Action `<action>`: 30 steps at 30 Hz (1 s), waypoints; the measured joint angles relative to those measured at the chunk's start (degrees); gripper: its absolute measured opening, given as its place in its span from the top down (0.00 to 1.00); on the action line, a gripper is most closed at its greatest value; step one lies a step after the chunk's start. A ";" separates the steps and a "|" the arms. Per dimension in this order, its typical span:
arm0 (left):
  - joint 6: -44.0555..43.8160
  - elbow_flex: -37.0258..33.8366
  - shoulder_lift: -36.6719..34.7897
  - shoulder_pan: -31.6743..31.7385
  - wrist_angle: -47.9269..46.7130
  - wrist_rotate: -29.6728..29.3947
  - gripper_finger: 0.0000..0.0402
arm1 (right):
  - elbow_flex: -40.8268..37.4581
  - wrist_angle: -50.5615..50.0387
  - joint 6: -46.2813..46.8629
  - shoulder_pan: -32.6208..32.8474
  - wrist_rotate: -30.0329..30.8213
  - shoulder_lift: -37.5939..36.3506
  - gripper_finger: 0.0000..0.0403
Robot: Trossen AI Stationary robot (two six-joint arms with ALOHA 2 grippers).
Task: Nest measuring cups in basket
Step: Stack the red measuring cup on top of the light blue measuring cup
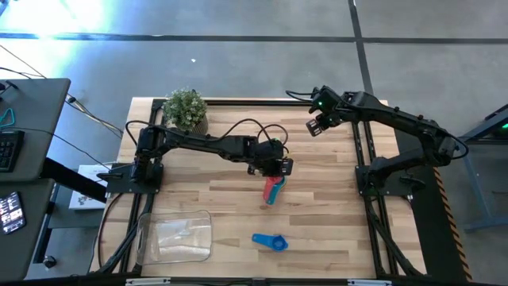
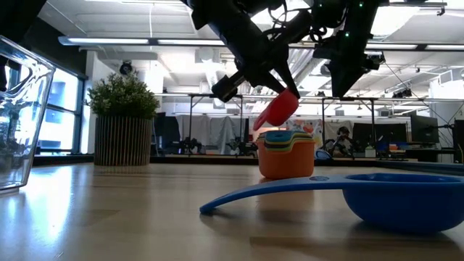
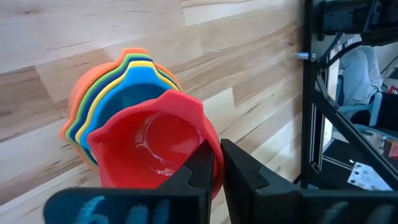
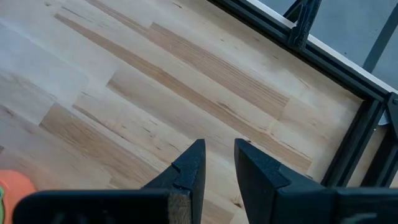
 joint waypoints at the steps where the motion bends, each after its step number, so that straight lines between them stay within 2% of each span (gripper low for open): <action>1: 0.35 0.00 0.00 0.00 0.06 -0.01 0.96 | 0.00 0.02 0.00 0.00 0.00 0.00 0.81; 10: 1.86 0.00 0.37 0.00 0.20 1.57 0.96 | 0.00 0.02 -0.31 0.00 0.01 0.00 0.81; 20: 1.82 0.00 0.37 0.00 3.14 1.71 0.87 | 0.00 0.00 -0.43 0.00 0.01 0.00 0.81; 30: 0.96 0.00 0.39 0.02 3.07 2.18 0.86 | 0.00 0.00 -0.44 -0.01 -0.04 0.00 0.81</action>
